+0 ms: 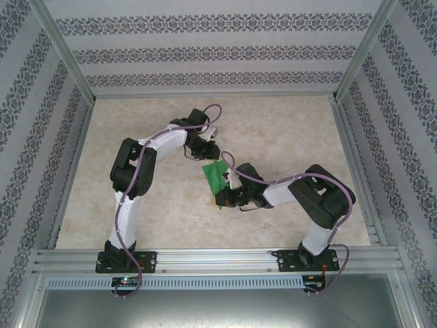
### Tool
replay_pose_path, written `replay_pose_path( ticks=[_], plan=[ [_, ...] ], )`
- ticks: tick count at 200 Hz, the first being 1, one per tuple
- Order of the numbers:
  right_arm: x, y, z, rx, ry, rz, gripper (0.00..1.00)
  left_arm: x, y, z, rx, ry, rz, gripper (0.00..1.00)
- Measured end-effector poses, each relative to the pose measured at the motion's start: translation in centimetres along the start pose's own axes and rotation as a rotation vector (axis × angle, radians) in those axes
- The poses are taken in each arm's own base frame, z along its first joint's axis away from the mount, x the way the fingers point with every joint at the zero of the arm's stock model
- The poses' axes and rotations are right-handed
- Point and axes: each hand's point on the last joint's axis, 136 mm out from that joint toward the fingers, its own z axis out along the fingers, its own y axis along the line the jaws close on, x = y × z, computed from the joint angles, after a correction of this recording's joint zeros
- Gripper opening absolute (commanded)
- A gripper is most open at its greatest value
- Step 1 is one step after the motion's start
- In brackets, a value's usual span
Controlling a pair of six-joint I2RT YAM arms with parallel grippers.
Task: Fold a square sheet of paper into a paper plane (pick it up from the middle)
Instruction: Fourth fold the wing at the center of the table.
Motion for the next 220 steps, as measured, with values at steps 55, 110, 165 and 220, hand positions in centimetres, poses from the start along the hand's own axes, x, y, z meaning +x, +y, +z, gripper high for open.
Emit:
replay_pose_path(
  ticks=[55,110,165,220],
  plan=[
    [0.0,0.1,0.1,-0.008,0.006,-0.001,0.04,0.2,-0.6,-3.0,-0.046,-0.037,0.014,0.36],
    [0.0,0.1,0.1,-0.010,0.007,-0.001,0.04,2.9,-3.4,-7.0,0.002,-0.082,0.022,0.24],
    [0.0,0.2,0.1,-0.008,0.010,0.001,0.04,8.0,-3.6,-2.9,0.032,0.048,-0.018,0.18],
    [0.0,0.2,0.1,-0.008,0.010,0.001,0.04,8.4,-2.5,-0.5,0.030,0.069,-0.036,0.17]
  ],
)
